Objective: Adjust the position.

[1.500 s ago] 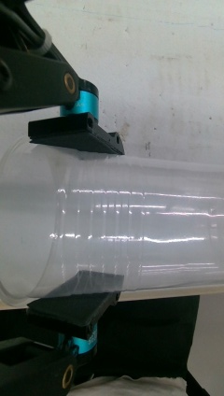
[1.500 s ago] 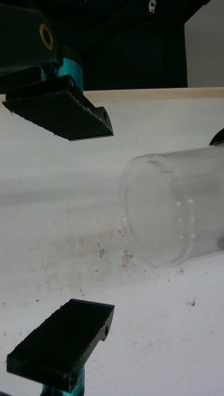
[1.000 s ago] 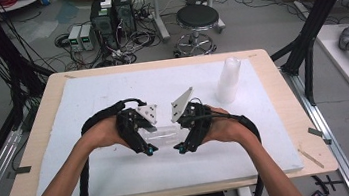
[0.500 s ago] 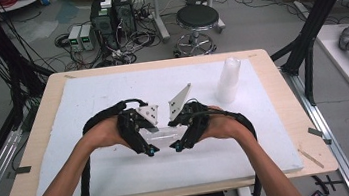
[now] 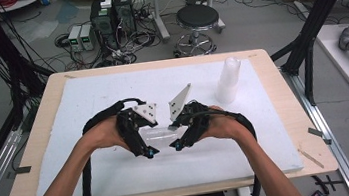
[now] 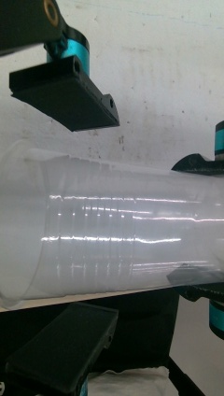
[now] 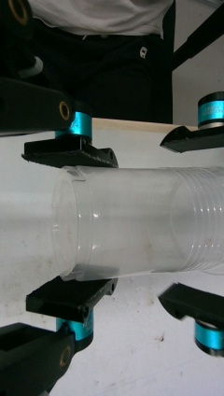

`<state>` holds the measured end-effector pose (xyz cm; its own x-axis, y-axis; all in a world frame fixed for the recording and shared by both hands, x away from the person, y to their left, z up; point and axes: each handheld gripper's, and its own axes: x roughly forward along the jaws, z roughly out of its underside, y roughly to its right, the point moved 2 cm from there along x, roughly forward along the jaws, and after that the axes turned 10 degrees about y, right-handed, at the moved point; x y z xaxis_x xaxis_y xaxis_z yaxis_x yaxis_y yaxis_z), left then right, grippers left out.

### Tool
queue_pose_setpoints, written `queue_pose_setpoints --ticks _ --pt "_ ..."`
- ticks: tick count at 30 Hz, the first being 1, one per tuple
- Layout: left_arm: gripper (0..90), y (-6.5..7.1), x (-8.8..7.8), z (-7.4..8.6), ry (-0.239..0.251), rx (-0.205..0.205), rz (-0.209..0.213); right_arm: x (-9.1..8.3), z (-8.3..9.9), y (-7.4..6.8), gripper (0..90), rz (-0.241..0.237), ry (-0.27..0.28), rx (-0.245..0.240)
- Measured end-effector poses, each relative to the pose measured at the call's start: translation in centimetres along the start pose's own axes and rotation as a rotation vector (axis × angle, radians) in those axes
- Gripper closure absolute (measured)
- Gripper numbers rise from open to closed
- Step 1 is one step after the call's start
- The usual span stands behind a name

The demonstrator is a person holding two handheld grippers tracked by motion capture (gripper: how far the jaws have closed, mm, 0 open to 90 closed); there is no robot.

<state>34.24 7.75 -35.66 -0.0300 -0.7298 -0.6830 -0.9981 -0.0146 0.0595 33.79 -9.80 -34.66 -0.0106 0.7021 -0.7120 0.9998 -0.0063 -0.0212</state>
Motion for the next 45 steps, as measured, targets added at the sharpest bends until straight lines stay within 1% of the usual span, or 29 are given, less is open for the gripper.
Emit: queue_pose_setpoints --ticks 2,6,8,10,11,12,13,14,15,16,17,18,19,21,23,24,26,27,28,29,30,31,32,33,34,35,37,38,45 --pt "6.3 -0.1 -0.1 0.1 0.011 -0.010 -0.005 0.0 0.0 0.0 43.1 0.004 0.000 0.003" --pt "6.3 0.0 -0.6 0.1 0.037 0.009 -0.017 -0.1 0.1 0.1 43.1 0.007 0.004 0.004" --pt "6.3 0.1 -1.2 0.4 0.111 0.018 -0.030 -0.3 0.3 0.1 43.0 0.015 0.019 0.002" --pt "6.3 0.5 -1.9 1.3 0.231 0.014 -0.021 -0.6 0.7 0.0 43.0 0.024 0.052 0.015" --pt "6.3 0.7 -2.2 1.8 0.274 0.026 -0.038 -0.8 1.1 0.0 43.0 0.021 0.073 0.020" --pt "6.3 0.7 -2.2 1.8 0.274 0.026 -0.038 -0.8 1.1 0.0 43.0 0.021 0.073 0.020" --pt "6.3 0.9 -2.7 2.8 0.342 0.030 -0.070 -1.1 1.8 -0.1 43.0 0.027 0.117 0.033" --pt "6.3 0.9 -2.7 2.8 0.342 0.030 -0.070 -1.2 2.2 -0.2 43.0 0.030 0.138 0.040" --pt "6.3 1.0 -3.0 3.8 0.402 0.016 -0.098 -1.3 2.5 -0.2 43.0 0.036 0.161 0.047" --pt "6.3 1.0 -3.0 3.8 0.402 0.016 -0.098 -1.3 2.5 -0.2 43.0 0.036 0.161 0.047" --pt "6.3 1.0 -3.0 4.2 0.430 0.003 -0.112 -1.4 3.1 -0.4 43.0 0.030 0.214 0.056" --pt "6.3 1.0 -3.1 4.6 0.453 -0.004 -0.114 -1.4 3.1 -0.4 43.0 0.030 0.214 0.056" --pt "6.3 1.1 -3.2 5.2 0.504 -0.018 -0.123 -1.4 3.6 -0.5 42.9 0.042 0.256 0.064" --pt "6.3 1.2 -3.3 5.5 0.556 -0.027 -0.126 -1.4 4.1 -0.7 42.9 0.044 0.287 0.074" --pt "6.3 1.3 -3.4 5.8 0.586 -0.021 -0.144 -1.3 4.5 -0.8 42.9 0.045 0.310 0.081" --pt "6.3 1.3 -3.4 5.8 0.586 -0.021 -0.144 -1.3 4.5 -0.8 42.9 0.045 0.310 0.081" --pt "6.3 1.4 -3.3 6.1 0.629 -0.025 -0.152 -1.3 4.9 -0.9 42.9 0.050 0.346 0.080" --pt "6.3 1.4 -3.3 6.1 0.629 -0.025 -0.152 -1.3 4.9 -0.9 42.9 0.052 0.370 0.078" --pt "6.3 1.4 -3.3 6.2 0.639 -0.026 -0.153 -1.3 4.9 -0.9 42.9 0.052 0.370 0.078" --pt "6.3 1.5 -3.1 6.4 0.659 -0.029 -0.158 -1.4 5.1 -1.0 42.8 0.048 0.411 0.081" --pt "6.3 1.5 -3.1 6.4 0.659 -0.029 -0.158 -1.4 5.1 -1.0 42.8 0.043 0.434 0.090" --pt "6.4 1.5 -3.0 6.7 0.686 -0.027 -0.158 -1.4 5.2 -1.0 42.8 0.046 0.456 0.095" --pt "6.3 1.5 -3.0 6.7 0.686 -0.027 -0.158 -1.4 5.2 -1.0 42.8 0.046 0.456 0.095" --pt "6.3 1.6 -2.9 6.8 0.702 -0.033 -0.155 -1.3 5.4 -1.0 42.8 0.044 0.493 0.096" --pt "6.3 1.6 -2.6 6.9 0.739 -0.040 -0.152 -1.3 5.5 -1.0 42.8 0.048 0.504 0.099" --pt "6.4 1.6 -2.6 6.9 0.739 -0.040 -0.152 -1.2 5.5 -0.9 42.8 0.051 0.519 0.094" --pt "6.4 1.8 -1.9 7.2 0.794 -0.039 -0.151 -1.1 5.7 -1.0 42.8 0.041 0.544 0.092" --pt "6.3 1.8 -1.7 7.3 0.806 -0.040 -0.155 -1.1 5.8 -1.0 42.8 0.041 0.558 0.086" --pt "6.3 1.9 -1.0 7.0 0.833 -0.033 -0.150 -0.9 6.1 -1.1 42.8 0.025 0.637 0.056"
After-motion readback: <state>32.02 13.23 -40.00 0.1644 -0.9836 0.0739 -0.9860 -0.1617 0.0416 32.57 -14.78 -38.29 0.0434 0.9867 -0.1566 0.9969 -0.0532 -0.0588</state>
